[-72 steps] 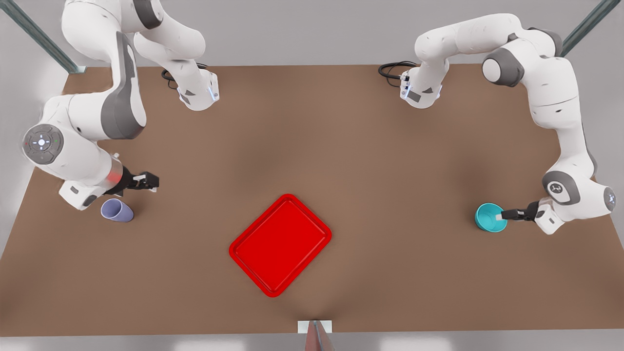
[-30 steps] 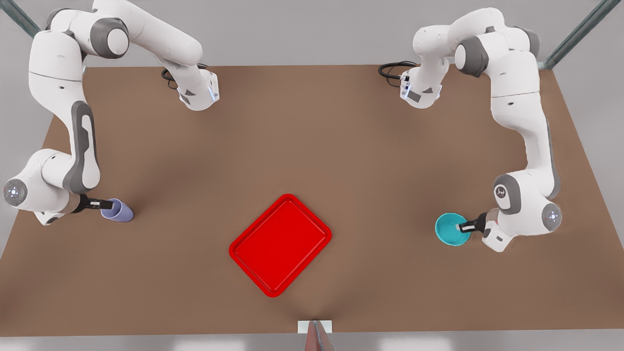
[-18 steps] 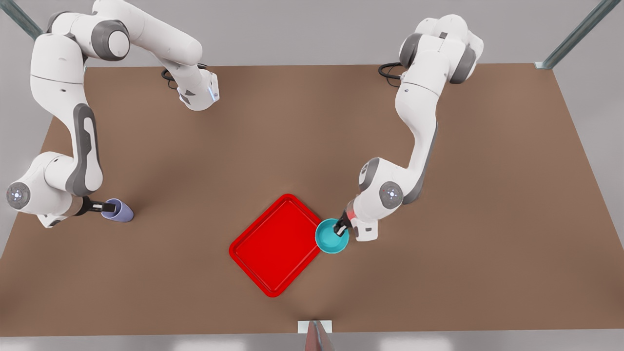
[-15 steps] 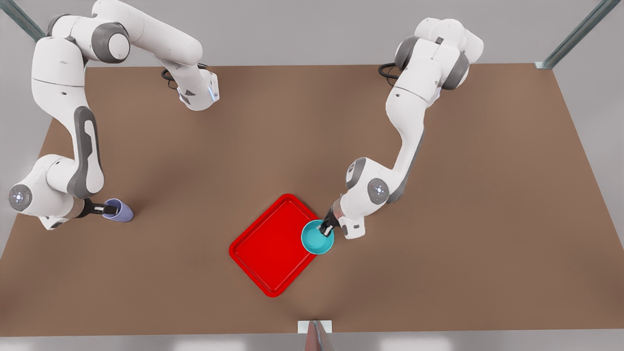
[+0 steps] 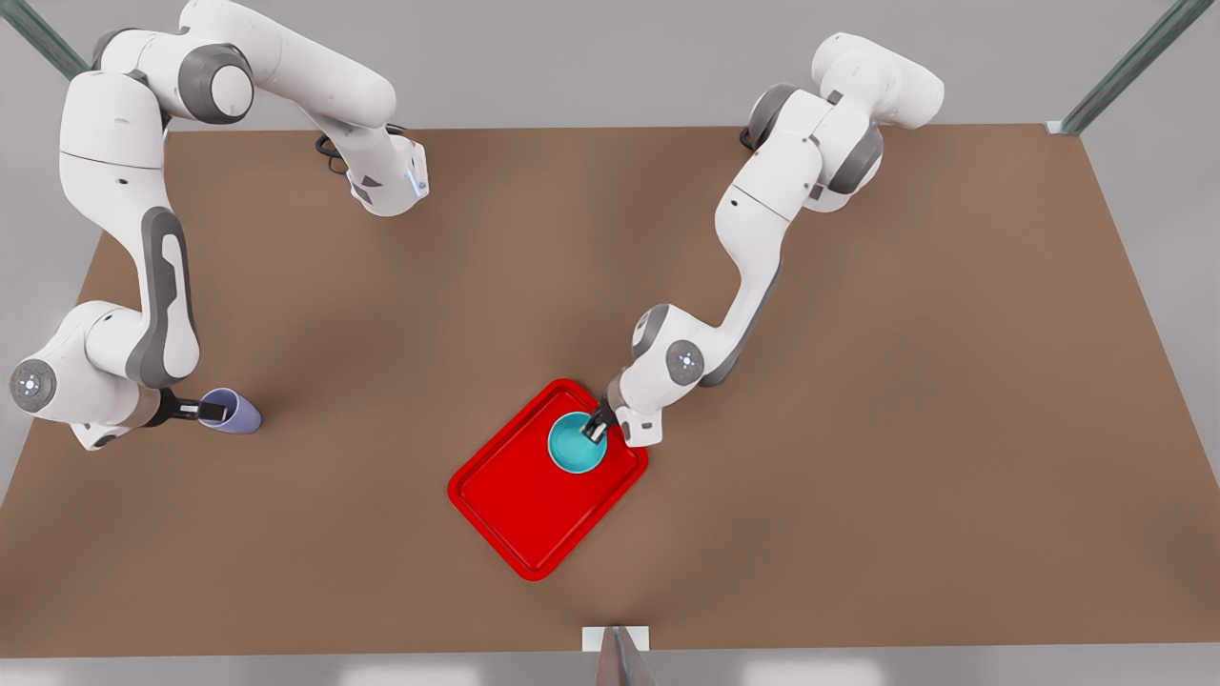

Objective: Place the bowl on the tray with the left arm and the cup on the tray with the right arm

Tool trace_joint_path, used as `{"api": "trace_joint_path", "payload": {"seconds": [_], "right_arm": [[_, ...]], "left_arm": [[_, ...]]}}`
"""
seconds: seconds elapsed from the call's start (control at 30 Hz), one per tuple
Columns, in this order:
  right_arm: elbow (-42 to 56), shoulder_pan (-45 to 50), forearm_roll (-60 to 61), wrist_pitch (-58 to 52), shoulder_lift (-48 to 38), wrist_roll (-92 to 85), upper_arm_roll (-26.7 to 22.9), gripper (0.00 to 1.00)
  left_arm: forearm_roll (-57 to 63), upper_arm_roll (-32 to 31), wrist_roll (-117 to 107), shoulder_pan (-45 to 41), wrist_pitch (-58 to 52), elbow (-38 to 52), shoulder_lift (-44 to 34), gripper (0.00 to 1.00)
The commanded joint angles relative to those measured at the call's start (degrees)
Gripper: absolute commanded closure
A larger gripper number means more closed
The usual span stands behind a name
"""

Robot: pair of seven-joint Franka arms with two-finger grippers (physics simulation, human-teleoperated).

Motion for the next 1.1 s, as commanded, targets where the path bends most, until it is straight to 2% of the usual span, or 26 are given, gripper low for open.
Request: {"api": "trace_joint_path", "payload": {"seconds": [0.0,0.23,0.33,0.37,0.4,0.43,0.47,0.5,0.53,0.57,0.6,0.63,0.7,0.77,0.87,0.9,0.97,1.0,1.03,1.07], "right_arm": [[0.1,0.0,0.0,0.0,0.0,0.0,0.0,0.00],[0.0,-1.9,-0.1,1.5,2.4,-0.3,-0.1,0.00],[-0.3,-2.1,-0.2,1.8,2.6,-0.5,-0.1,0.00],[-0.4,-2.1,-0.3,1.8,2.6,-0.5,-0.1,0.00],[-0.4,-2.1,-0.3,1.8,2.6,-0.6,-0.1,0.00],[-0.4,-2.1,-0.3,1.8,2.7,-0.6,-0.1,0.00],[-0.6,-2.1,-0.3,1.8,2.8,-0.6,-0.1,0.00],[-0.6,-2.1,-0.3,1.7,2.8,-0.7,-0.1,0.00],[-0.6,-2.1,-0.4,1.4,2.8,-0.7,-0.1,0.00],[-0.6,-2.1,-0.4,1.1,2.8,-0.8,-0.1,0.00],[-0.9,-2.3,-0.4,1.0,2.7,-0.8,-0.1,0.00],[-1.0,-2.4,-0.4,1.0,2.7,-1.1,-0.1,0.00],[-1.0,-3.0,-0.4,1.0,2.7,-1.3,-0.1,0.00],[-1.1,-3.1,-0.4,1.1,3.2,-1.3,-0.1,0.00],[-1.0,-3.0,-0.4,1.6,4.0,-1.1,-0.1,0.00],[-1.0,-3.0,-0.4,1.6,4.0,-1.2,-0.1,0.06],[-0.9,-3.0,-0.4,1.5,4.5,-1.3,-0.1,0.26],[-0.9,-3.1,-0.4,1.3,4.6,-2.0,-0.1,0.51],[-0.9,-3.1,-0.4,1.3,4.7,-3.2,-0.1,0.70],[-0.9,-3.1,-0.4,1.3,4.7,-3.2,-0.1,0.79]], "left_arm": [[0.3,0.0,0.0,0.0,0.0,0.0,0.0,0.00],[0.5,0.2,0.2,0.2,0.0,0.1,-0.1,0.00],[4.3,0.4,1.0,0.7,-0.7,0.0,-1.3,0.00],[5.9,0.4,3.2,2.1,-6.4,0.0,-3.0,0.00],[5.7,0.5,9.3,6.9,-20.6,0.0,-8.6,0.00],[5.9,0.6,18.4,15.5,-39.4,0.1,-15.0,0.00],[6.2,0.9,35.4,26.9,-54.1,2.4,-17.6,0.00],[12.0,0.7,47.4,33.6,-61.1,6.1,-17.5,0.00],[17.8,0.8,60.4,39.5,-61.4,7.1,-17.4,0.00],[20.9,0.8,61.7,40.8,-61.2,9.1,-17.5,0.00],[25.4,0.7,62.5,40.9,-62.0,12.3,-18.8,0.00],[31.3,0.2,64.2,40.2,-66.4,12.8,-24.4,0.00],[33.2,0.0,65.7,38.4,-71.2,12.8,-30.0,0.00],[34.1,0.3,66.0,37.4,-65.7,-1.7,-43.2,0.00],[34.0,0.3,66.0,37.7,-64.0,-2.3,-41.3,0.00],[34.0,0.3,66.0,37.7,-64.0,-2.3,-41.2,0.00],[33.9,0.3,66.0,37.7,-64.5,-2.3,-41.1,0.00],[33.9,0.3,66.0,37.6,-64.4,-2.3,-40.6,0.00],[33.9,0.3,66.0,37.6,-64.4,-2.3,-40.6,0.00],[33.9,0.3,66.0,37.6,-64.5,-2.3,-40.6,0.00]]}}
